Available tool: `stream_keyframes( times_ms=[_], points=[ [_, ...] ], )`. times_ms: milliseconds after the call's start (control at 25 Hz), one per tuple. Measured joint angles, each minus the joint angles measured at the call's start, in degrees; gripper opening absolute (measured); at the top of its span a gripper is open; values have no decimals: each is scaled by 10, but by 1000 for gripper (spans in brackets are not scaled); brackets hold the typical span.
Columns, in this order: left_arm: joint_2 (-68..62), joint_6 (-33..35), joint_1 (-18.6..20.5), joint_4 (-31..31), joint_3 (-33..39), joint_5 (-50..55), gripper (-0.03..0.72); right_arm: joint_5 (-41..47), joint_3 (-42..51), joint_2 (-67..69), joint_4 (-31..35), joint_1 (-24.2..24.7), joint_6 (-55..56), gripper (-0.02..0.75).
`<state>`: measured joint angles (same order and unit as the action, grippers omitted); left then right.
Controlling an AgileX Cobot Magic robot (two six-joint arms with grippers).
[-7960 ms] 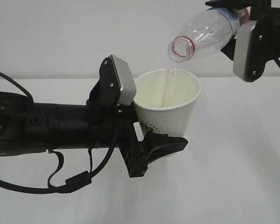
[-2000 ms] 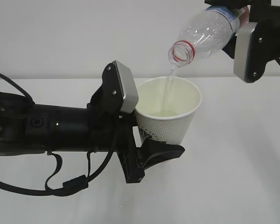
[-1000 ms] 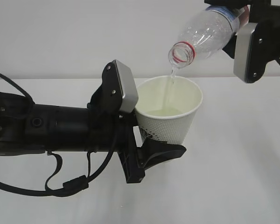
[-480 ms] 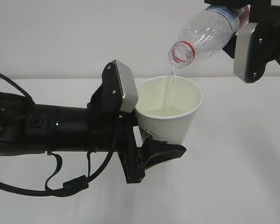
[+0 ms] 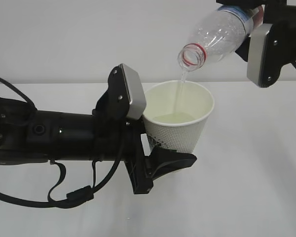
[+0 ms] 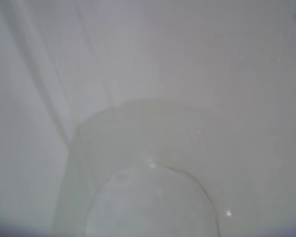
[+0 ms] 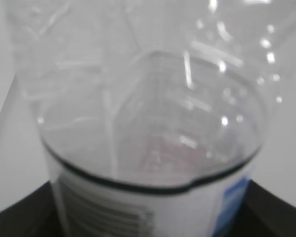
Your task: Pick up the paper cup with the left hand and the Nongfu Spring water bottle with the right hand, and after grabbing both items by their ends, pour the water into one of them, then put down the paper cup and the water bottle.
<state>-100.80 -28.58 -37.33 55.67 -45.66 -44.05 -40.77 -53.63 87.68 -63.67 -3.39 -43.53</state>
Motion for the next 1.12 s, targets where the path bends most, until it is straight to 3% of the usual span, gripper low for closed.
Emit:
stream_keyframes(
  times_ms=[1120],
  points=[
    [0,0,0,1,0,0,528,-1,0,-1,1,0,-2,512]
  ],
)
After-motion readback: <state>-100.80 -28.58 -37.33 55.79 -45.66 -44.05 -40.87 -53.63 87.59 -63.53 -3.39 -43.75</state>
